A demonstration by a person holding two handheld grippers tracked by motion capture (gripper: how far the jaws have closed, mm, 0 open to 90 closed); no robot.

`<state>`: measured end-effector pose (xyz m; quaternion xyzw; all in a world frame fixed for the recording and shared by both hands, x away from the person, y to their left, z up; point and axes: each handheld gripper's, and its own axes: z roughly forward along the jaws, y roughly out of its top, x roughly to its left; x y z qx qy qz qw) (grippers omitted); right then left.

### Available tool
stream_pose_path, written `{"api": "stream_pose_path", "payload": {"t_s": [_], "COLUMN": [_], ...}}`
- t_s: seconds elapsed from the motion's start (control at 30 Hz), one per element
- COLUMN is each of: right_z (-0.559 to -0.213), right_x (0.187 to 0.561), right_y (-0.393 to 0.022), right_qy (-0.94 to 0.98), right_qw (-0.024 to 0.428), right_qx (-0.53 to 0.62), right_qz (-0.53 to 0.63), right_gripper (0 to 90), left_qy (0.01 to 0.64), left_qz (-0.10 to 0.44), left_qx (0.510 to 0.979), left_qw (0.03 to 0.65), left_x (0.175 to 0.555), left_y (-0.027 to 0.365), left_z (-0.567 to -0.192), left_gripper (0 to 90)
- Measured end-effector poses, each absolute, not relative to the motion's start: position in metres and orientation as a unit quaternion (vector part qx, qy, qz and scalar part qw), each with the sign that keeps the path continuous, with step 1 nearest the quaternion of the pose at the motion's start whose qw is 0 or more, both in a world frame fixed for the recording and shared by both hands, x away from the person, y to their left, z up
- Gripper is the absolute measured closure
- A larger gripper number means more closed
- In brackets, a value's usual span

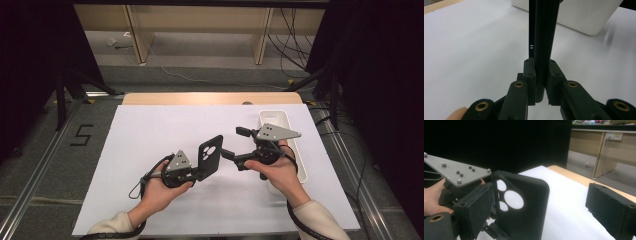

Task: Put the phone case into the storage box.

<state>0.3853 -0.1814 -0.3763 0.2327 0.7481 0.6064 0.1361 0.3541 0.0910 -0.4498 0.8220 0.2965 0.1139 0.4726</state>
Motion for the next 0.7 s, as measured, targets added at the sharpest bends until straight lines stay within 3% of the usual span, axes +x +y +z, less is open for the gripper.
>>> {"api": "stream_pose_path", "payload": {"t_s": [0.7], "right_z": [-0.38], "right_x": [0.374], "right_y": [-0.182], "right_qy": [0.742], "right_qw": [0.154], "right_qx": [0.241], "right_qz": [0.607], "right_gripper": [8.5], "left_qy": [0.322], "left_qz": [0.129], "left_qx": [0.81], "left_qw": [0.473], "left_x": [0.356], "left_y": [0.09], "left_z": [-0.447], "left_gripper": [79.8]}}
